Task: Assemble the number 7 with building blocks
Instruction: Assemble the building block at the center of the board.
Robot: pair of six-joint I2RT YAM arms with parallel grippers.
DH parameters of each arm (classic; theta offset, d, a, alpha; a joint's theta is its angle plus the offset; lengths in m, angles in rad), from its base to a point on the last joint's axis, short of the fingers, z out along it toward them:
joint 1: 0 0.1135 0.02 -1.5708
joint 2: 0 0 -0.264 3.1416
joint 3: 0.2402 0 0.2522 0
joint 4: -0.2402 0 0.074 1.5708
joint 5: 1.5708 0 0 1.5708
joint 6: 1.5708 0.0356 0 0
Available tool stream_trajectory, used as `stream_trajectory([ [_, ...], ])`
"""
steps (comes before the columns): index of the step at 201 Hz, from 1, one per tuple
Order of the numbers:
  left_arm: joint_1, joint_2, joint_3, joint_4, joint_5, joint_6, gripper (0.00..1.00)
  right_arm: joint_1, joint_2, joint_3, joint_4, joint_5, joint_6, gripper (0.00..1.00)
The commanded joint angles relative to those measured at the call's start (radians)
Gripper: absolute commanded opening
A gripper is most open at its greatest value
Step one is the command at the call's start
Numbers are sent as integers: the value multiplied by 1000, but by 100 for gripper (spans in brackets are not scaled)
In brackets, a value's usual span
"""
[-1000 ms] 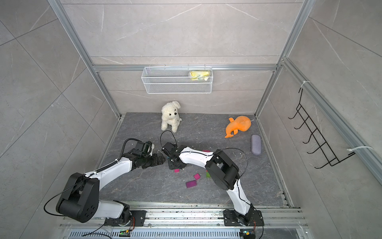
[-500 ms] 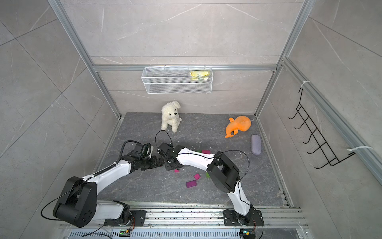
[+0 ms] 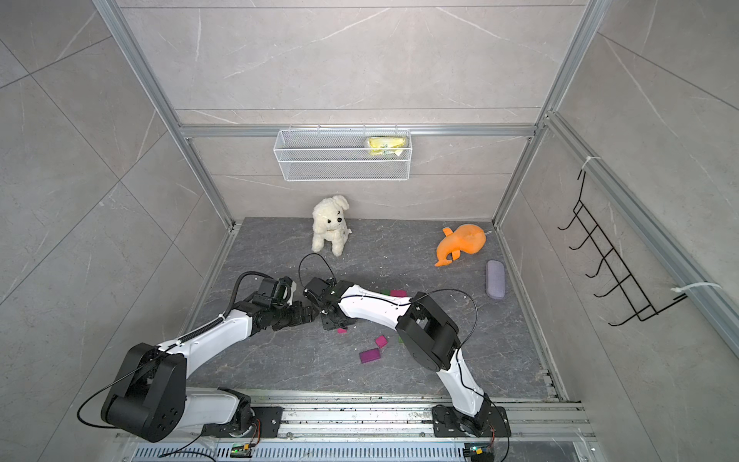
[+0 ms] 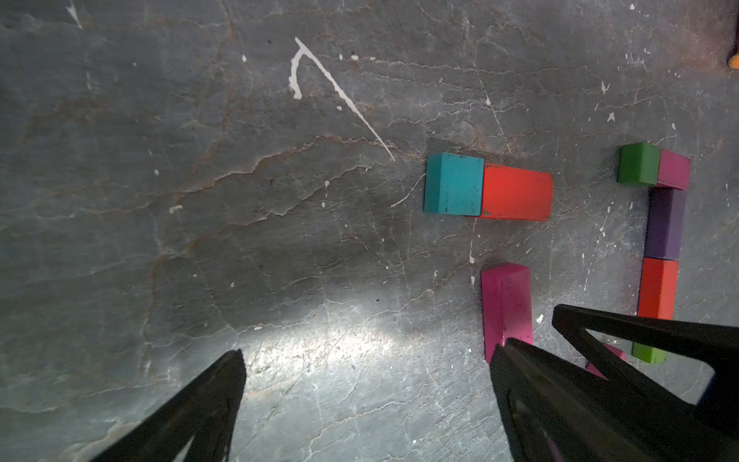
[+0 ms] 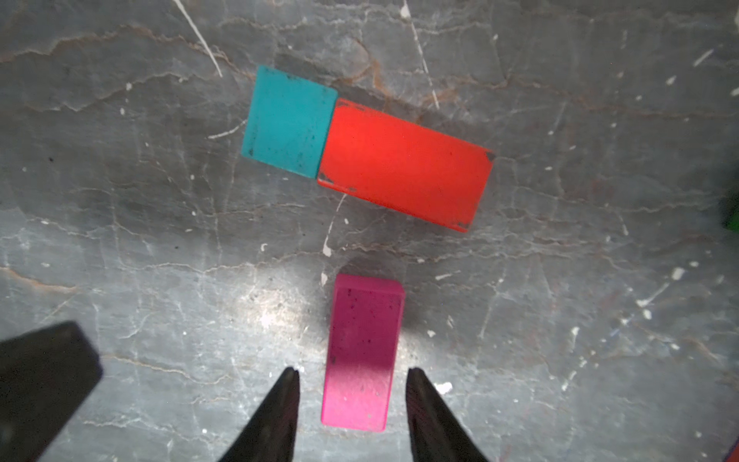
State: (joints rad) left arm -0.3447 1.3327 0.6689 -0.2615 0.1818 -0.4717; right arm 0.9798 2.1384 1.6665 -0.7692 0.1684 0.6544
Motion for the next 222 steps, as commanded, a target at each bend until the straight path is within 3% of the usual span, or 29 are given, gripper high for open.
stream_trajectory([
  [1, -2, -36, -12, 0, -13, -1, 100, 2, 44, 35, -35, 7, -10, 47],
  [63, -2, -41, -20, 0, -14, 0, 100, 2, 85, 66, -50, -1, -9, 45],
  [121, -2, -44, -21, -1, -19, 4, 100, -11, 89, 58, -53, 9, 18, 34],
  [222, -1, -15, -18, 25, 2, -4, 100, -71, 49, -57, 41, -50, 115, 39],
])
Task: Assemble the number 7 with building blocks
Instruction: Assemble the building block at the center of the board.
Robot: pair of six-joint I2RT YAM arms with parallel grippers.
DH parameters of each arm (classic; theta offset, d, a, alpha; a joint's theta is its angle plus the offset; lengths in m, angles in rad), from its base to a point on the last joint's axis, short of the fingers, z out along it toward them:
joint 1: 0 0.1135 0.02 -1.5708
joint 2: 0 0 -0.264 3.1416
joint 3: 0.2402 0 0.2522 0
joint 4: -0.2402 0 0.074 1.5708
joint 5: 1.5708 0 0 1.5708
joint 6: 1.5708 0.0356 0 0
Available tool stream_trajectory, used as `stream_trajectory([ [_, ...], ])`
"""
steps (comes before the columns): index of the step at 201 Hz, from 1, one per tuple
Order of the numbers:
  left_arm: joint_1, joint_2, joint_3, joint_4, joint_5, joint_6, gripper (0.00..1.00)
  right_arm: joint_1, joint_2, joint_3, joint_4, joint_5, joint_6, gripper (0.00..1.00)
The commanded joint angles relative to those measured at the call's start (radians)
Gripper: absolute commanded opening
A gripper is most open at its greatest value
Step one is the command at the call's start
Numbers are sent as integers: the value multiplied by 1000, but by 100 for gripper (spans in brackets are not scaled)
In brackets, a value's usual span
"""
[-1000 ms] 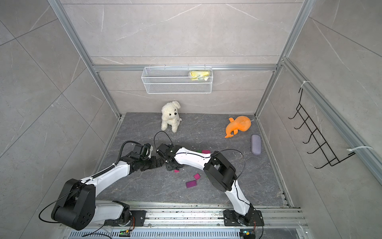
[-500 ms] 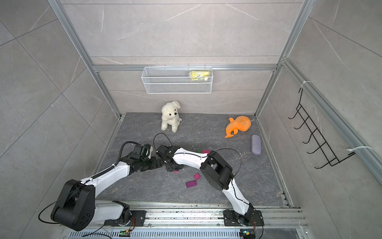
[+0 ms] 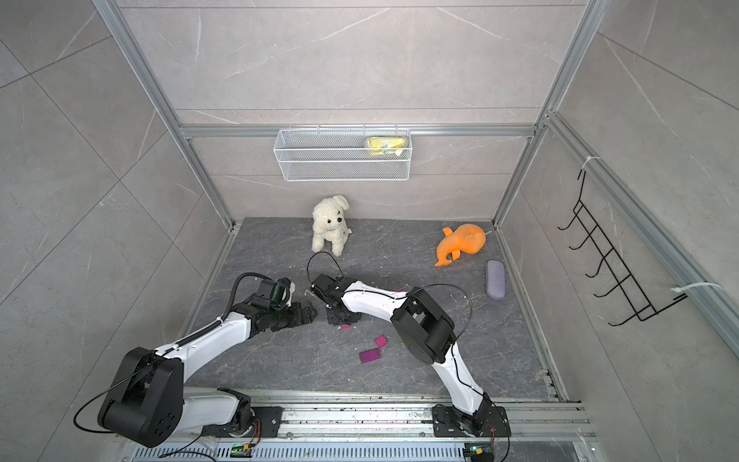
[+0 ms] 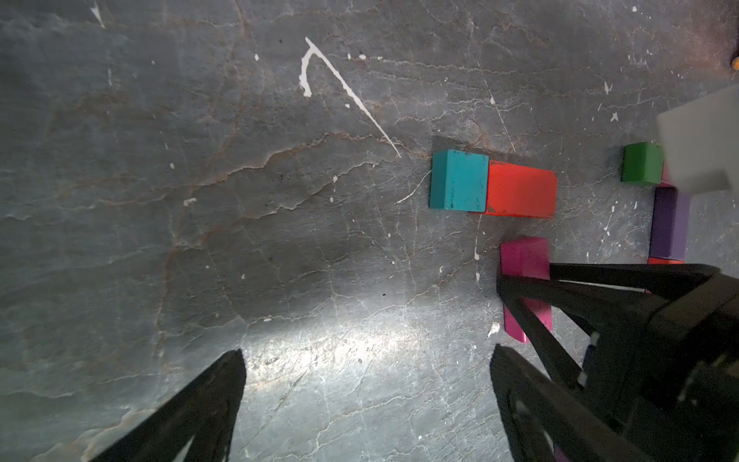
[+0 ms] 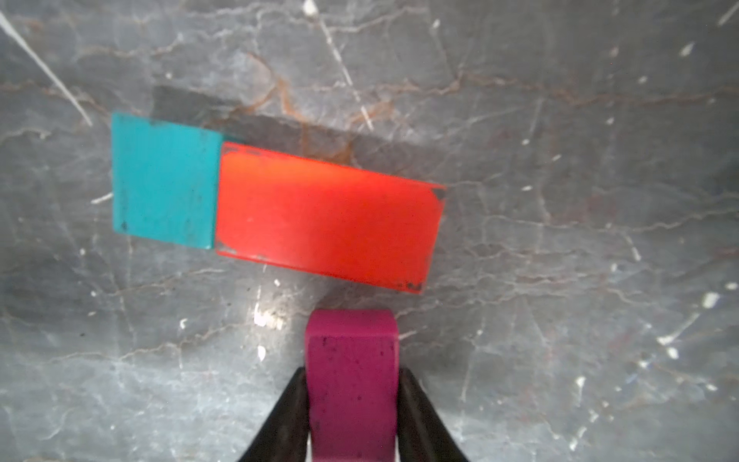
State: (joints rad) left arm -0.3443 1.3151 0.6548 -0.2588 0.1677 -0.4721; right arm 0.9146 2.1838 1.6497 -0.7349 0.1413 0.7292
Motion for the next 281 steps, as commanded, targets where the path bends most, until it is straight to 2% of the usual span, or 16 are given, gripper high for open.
stream_trajectory([
  [1, -2, 2, -4, 22, 17, -3, 100, -6, 3, -41, 7, -24, 41, 39],
  [62, -3, 15, -4, 23, 21, -1, 100, -5, -7, -51, 54, -45, 59, 46],
  [97, -2, -7, -16, 19, 15, -5, 100, 9, -103, -122, 138, -19, 28, 46],
  [132, -2, -42, -35, 22, 5, -13, 100, 24, -240, -219, 203, 49, -67, 49],
  [149, -2, -43, -37, 20, 4, -15, 100, 25, -336, -327, 309, 48, -130, 55],
  [163, -2, -43, -37, 26, 8, -18, 100, 24, -415, -421, 414, 45, -179, 67],
  [176, -2, -43, -39, 39, 13, -22, 100, 25, -467, -477, 463, 45, -227, 83],
  [187, -2, -43, -41, 50, 21, -25, 100, 26, -491, -509, 473, 60, -267, 89],
  [209, -2, -39, -43, 73, 41, -28, 100, 25, -495, -536, 460, 75, -350, 84],
  [242, -2, -24, -47, 101, 57, -32, 100, 25, -444, -536, 453, 10, -477, 62],
  [281, -1, 9, -50, 136, 94, -46, 100, 24, -393, -538, 477, -50, -562, 56],
])
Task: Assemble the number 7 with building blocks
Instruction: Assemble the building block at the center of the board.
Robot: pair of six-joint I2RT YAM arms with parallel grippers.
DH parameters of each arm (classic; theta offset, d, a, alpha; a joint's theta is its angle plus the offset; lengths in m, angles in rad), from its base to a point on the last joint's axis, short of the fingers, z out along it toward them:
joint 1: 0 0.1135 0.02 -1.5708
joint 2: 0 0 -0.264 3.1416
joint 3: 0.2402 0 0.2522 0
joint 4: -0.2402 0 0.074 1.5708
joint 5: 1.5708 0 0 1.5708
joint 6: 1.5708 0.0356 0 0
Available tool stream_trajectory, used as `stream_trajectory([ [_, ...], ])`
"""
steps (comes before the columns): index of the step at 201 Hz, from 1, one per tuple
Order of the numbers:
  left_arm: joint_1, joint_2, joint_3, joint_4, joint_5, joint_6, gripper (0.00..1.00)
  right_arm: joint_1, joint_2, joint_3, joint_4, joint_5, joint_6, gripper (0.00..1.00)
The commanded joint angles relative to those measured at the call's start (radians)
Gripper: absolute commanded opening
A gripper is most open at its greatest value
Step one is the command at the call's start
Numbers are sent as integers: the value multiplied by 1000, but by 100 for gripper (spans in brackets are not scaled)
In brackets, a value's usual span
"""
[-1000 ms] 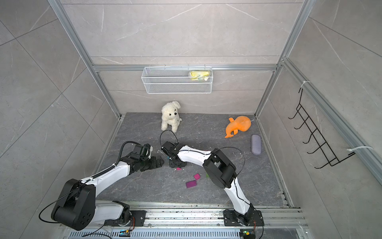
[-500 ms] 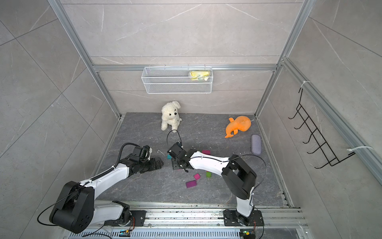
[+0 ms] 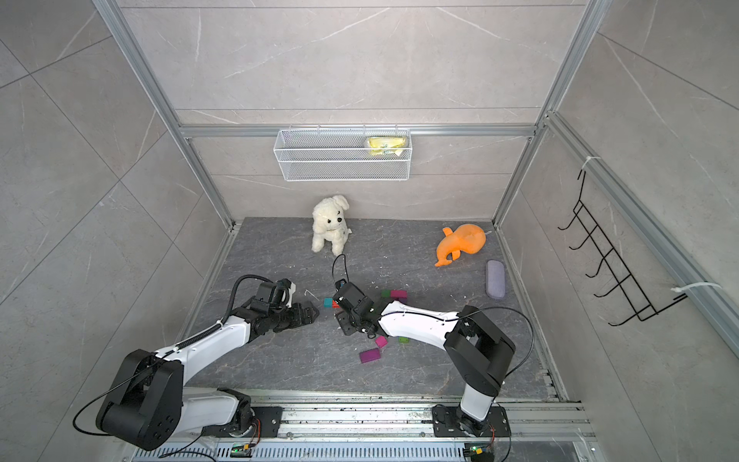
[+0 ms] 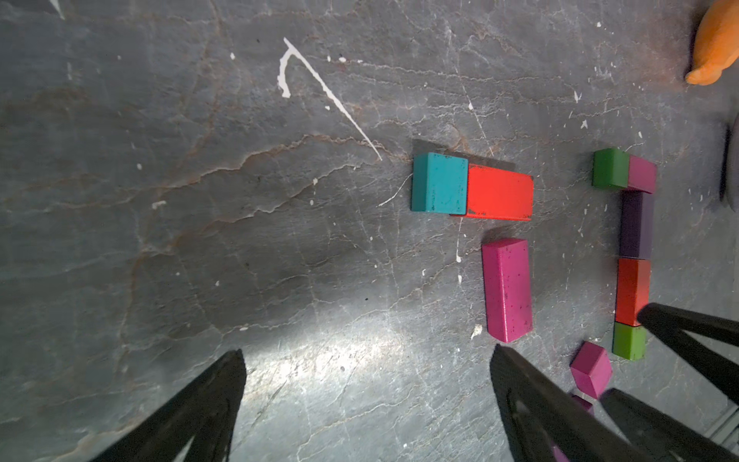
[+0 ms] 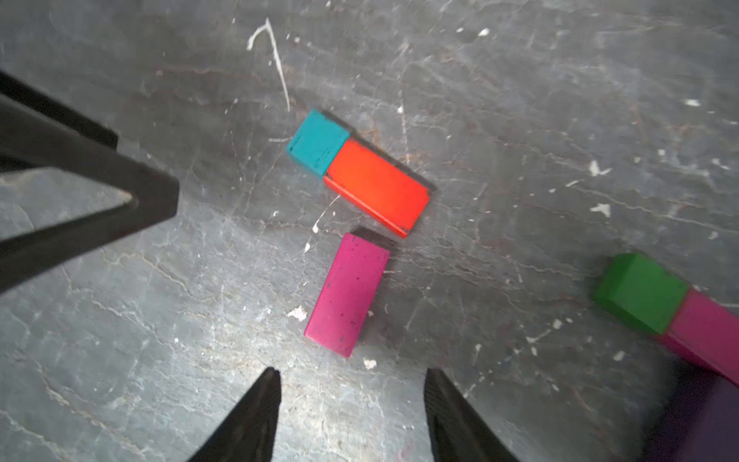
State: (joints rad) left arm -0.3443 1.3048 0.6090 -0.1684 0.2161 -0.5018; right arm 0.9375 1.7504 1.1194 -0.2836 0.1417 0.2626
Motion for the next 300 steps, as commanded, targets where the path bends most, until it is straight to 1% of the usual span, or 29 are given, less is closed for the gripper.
stream_trajectory([
  [1, -1, 20, -3, 47, 47, -18, 100, 2, 42, -8, 26, -52, -96, 56],
  [18, 0, 36, 1, 50, 49, -27, 100, 2, 73, 1, 17, -60, -101, 51],
  [38, 4, 45, 4, 45, 45, -38, 100, 3, 91, -5, 18, -68, -100, 49],
  [63, 6, 41, 2, 48, 45, -46, 100, 2, 102, -20, 40, -71, -103, 49],
  [87, 8, 36, 2, 48, 45, -52, 100, 1, 131, -2, 32, -65, -94, 44],
  [193, 16, 40, -4, 57, 57, -52, 100, 1, 175, 21, 43, -72, -57, 41],
  [265, 20, 51, -12, 75, 76, -54, 100, 1, 176, 27, 34, -57, -37, 36],
  [300, 22, 50, -17, 79, 78, -56, 100, 2, 181, 33, 30, -54, -27, 36],
])
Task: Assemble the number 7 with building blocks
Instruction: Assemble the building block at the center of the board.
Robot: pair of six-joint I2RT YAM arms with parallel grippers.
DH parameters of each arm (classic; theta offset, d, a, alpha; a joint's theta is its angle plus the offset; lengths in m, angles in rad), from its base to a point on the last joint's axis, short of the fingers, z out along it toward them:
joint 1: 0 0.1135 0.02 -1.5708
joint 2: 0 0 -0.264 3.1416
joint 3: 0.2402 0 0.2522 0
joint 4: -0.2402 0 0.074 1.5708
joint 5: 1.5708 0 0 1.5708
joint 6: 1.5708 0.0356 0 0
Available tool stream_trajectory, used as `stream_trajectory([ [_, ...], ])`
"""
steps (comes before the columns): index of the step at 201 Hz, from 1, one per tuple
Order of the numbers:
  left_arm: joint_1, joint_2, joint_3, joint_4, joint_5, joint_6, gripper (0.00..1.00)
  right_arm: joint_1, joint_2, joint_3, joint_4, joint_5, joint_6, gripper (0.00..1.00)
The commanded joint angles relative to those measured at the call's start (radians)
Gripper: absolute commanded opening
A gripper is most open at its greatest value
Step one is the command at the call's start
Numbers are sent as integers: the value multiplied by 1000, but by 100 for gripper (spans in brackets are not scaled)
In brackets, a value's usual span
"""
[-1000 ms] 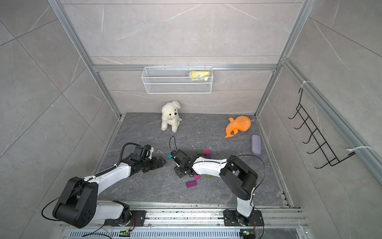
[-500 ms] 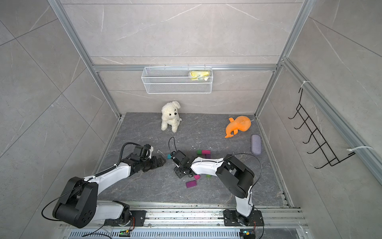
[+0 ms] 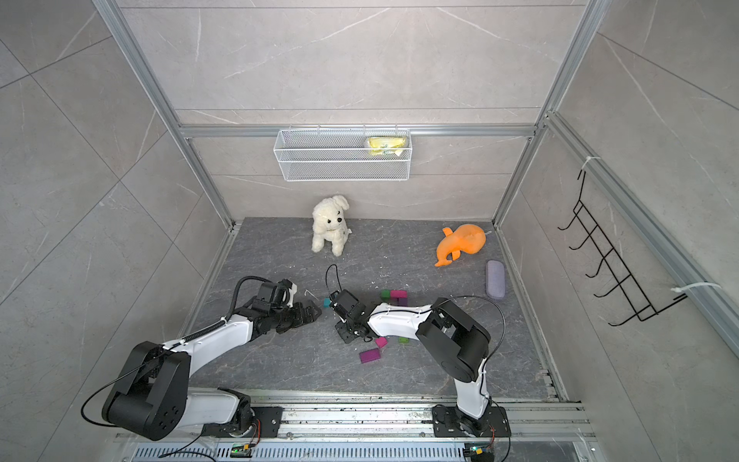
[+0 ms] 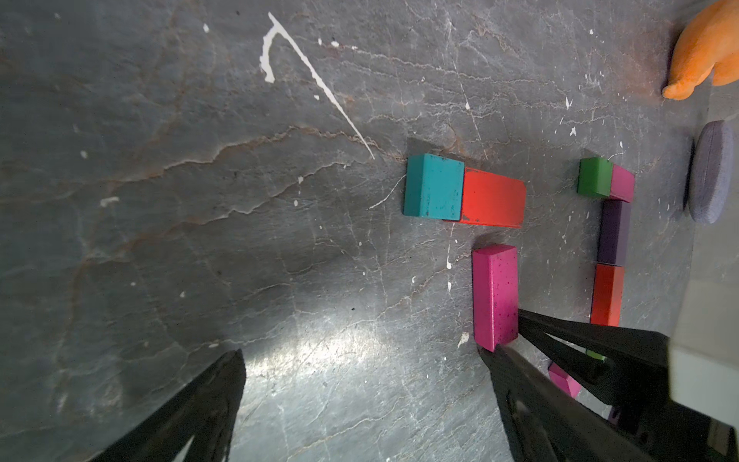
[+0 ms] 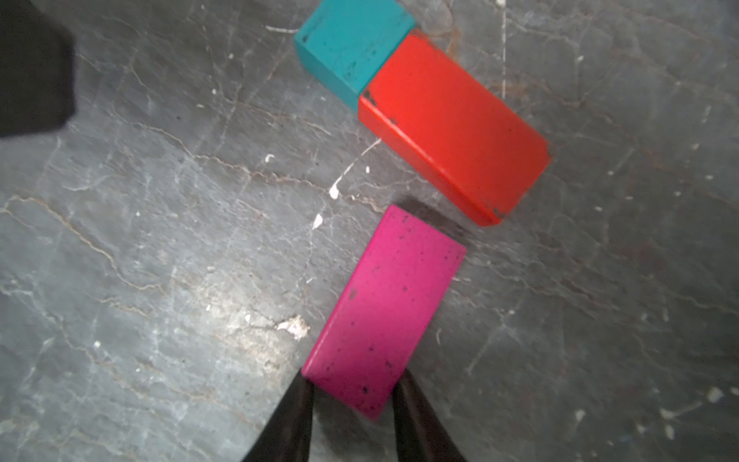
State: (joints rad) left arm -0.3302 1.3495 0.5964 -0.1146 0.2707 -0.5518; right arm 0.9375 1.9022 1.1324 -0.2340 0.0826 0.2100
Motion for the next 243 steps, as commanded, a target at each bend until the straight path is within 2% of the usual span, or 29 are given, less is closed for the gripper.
stream_trajectory([
  [1, 8, 5, -4, 26, 23, -5, 100, 2, 30, 20, -19, 5, 26, 36],
  [243, 16, -7, -17, 33, 32, -5, 100, 3, 49, 53, -55, 43, 124, 34],
])
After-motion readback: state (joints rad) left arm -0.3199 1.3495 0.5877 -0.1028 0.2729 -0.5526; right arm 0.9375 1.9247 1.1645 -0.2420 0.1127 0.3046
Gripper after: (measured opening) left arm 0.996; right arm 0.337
